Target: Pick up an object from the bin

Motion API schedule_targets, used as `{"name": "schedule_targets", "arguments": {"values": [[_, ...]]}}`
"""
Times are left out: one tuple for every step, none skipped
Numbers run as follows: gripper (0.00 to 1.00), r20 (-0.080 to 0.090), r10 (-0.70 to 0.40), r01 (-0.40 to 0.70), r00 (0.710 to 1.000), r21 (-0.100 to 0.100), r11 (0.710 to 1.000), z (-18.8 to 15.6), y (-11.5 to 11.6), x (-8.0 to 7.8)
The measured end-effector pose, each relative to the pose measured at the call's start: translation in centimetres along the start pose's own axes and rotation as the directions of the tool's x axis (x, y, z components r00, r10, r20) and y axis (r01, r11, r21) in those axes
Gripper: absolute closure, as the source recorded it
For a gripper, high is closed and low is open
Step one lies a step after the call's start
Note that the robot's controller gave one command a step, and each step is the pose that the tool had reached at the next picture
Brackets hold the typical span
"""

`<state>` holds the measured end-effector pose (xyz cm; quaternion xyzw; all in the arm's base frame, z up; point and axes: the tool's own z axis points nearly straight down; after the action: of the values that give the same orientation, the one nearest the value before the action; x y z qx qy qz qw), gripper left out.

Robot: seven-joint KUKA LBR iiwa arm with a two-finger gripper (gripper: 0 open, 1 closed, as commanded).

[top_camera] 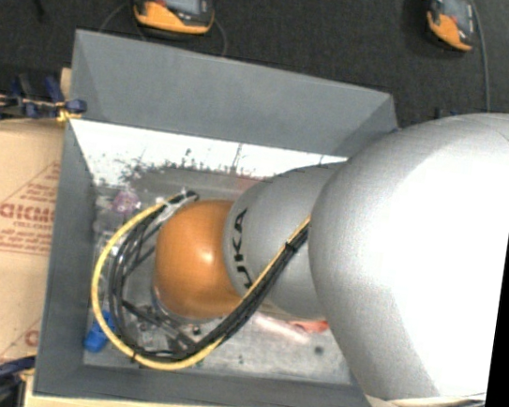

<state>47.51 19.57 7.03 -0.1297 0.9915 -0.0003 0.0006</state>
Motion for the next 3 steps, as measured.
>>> {"name": "schedule_targets", "arguments": {"values": [[0.0, 0.011, 0.005, -0.005, 1.0, 0.002, 1.0, -0.2, -0.2, -0.3], [0.0, -0.006, 0.215, -0.215, 0.977, 0.026, 0.976, 0.0, 2.1, -1.7], [1.0, 0.022, 0.218, -0.218, 0.976, 0.02, 0.976, -0.5, 1.9, -2.4]]}}
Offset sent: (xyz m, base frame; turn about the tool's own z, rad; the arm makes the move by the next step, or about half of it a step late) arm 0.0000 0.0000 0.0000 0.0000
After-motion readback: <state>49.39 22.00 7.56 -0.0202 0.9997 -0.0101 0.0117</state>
